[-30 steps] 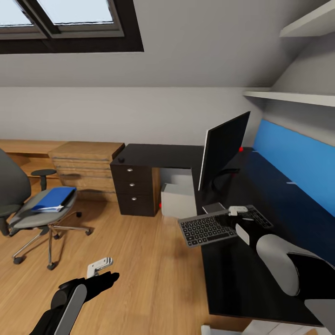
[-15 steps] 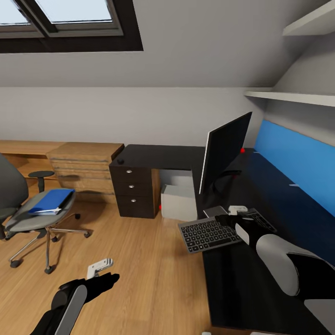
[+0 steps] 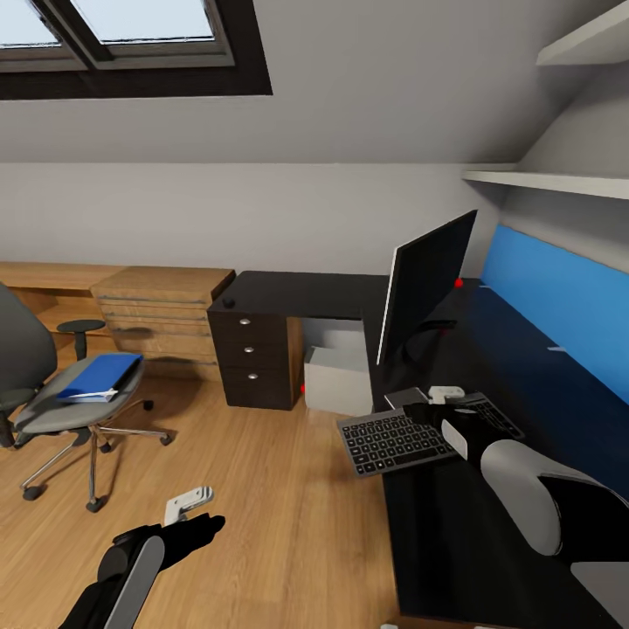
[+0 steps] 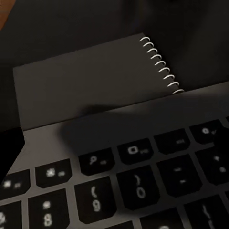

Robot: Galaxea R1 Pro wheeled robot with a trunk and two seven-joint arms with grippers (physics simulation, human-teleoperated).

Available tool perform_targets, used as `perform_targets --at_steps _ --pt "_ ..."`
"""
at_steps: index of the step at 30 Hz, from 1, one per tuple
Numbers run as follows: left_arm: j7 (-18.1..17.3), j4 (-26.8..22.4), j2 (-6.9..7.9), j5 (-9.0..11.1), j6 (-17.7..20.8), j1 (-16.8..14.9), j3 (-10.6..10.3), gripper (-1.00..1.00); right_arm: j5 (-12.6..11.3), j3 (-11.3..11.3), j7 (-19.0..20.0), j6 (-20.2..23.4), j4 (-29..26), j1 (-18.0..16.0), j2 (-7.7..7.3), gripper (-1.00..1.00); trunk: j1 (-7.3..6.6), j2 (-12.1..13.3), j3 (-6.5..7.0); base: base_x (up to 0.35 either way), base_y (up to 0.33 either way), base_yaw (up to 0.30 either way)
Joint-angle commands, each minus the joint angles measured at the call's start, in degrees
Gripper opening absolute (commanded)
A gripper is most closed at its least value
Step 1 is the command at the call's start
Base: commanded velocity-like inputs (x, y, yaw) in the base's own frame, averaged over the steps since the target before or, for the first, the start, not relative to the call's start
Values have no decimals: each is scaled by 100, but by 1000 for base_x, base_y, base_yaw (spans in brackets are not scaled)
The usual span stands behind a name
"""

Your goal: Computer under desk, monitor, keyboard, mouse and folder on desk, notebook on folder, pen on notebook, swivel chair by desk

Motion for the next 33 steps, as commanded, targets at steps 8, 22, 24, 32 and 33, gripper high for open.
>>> perform_targets --at_steps 8,22,24,32,33 --pt "41 16 -5 65 19 -3 -5 100 61 -49 17 27 -9 -1 -3 100 0 -3 -6 0 0 2" --pt "41 24 -18 68 19 -3 -14 100 58 -49 3 28 -46 -1 6 100 0 -3 -6 0 0 0" --pt "41 34 -18 68 19 -3 -17 100 59 -49 11 23 -47 -1 4 100 0 -3 -6 0 0 0" --pt "41 53 -19 68 19 -3 -20 100 56 -57 19 -488 -10 -1 -3 100 0 -3 -6 0 0 0" --pt "41 53 -19 68 19 -3 -20 100 55 -57 18 -503 -8 -1 -3 100 0 -3 -6 0 0 0"
